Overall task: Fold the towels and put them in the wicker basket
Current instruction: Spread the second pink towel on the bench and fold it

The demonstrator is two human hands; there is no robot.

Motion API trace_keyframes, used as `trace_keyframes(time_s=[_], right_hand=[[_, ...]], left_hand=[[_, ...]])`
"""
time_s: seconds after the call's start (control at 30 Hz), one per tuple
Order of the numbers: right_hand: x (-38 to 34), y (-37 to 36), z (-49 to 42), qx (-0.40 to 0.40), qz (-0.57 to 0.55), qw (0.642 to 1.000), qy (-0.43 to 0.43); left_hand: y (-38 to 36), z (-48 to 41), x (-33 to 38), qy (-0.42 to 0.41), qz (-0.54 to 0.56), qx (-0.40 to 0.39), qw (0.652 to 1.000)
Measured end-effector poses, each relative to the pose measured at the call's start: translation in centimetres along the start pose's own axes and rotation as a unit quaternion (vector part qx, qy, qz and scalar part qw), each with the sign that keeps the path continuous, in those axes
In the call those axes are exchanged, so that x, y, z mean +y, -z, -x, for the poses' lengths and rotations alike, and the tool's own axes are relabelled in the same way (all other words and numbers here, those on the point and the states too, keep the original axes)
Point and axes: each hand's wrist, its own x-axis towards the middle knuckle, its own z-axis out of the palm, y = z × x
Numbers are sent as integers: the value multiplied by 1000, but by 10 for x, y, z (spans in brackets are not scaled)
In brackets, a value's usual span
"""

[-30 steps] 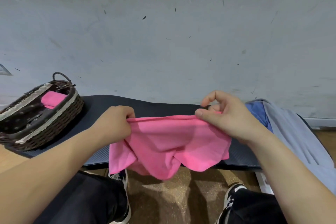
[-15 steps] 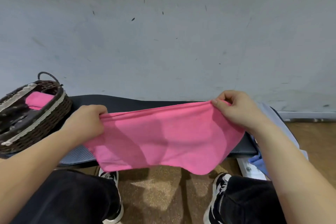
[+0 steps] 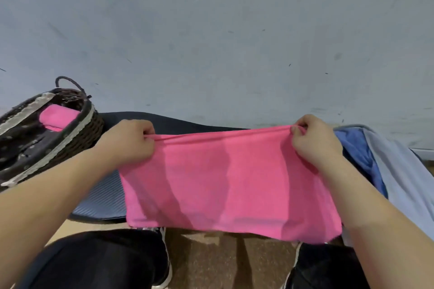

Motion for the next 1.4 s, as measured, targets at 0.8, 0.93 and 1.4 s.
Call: trace_keyframes(time_s=[0.8, 0.93, 1.4], right_hand=[[-54, -104, 39, -309, 109, 921, 211], [-69, -111, 30, -268, 92, 934, 215], [-96, -140, 21, -274, 151, 934, 174]], left_hand=[[-75, 3, -12, 1, -96, -104, 990], [-77, -15, -10, 3, -142, -41, 989], [-92, -53, -34, 36, -84, -18, 996]])
